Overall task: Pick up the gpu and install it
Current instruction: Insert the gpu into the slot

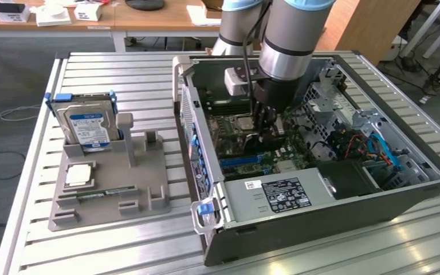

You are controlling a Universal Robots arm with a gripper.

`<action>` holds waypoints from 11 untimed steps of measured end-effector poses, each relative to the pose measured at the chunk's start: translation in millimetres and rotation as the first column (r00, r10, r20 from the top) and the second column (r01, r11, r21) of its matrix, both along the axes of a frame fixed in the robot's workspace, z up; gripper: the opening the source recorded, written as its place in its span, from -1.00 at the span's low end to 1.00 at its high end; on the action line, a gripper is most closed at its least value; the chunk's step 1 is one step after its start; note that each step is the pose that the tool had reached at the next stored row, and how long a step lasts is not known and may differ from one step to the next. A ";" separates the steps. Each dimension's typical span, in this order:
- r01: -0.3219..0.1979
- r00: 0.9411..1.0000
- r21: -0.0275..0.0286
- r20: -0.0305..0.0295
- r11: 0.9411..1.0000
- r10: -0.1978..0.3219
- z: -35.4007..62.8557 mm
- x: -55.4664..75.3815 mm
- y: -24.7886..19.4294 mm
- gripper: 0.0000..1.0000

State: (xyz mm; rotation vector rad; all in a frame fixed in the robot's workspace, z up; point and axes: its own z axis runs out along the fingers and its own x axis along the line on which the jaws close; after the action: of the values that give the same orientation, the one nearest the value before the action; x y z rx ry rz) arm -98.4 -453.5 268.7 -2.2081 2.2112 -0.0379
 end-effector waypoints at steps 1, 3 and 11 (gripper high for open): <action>0.000 1.000 0.000 0.000 1.000 0.000 -0.9 0.0 0.0 -0.45; 0.000 1.000 0.000 0.000 1.000 0.000 -2.4 -0.1 0.0 -0.45; 0.000 1.000 0.000 0.000 1.000 0.000 -7.4 -0.2 0.0 -0.45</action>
State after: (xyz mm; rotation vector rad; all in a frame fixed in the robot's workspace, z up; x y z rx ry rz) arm -98.6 -453.5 261.3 -2.2080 2.2112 -0.0379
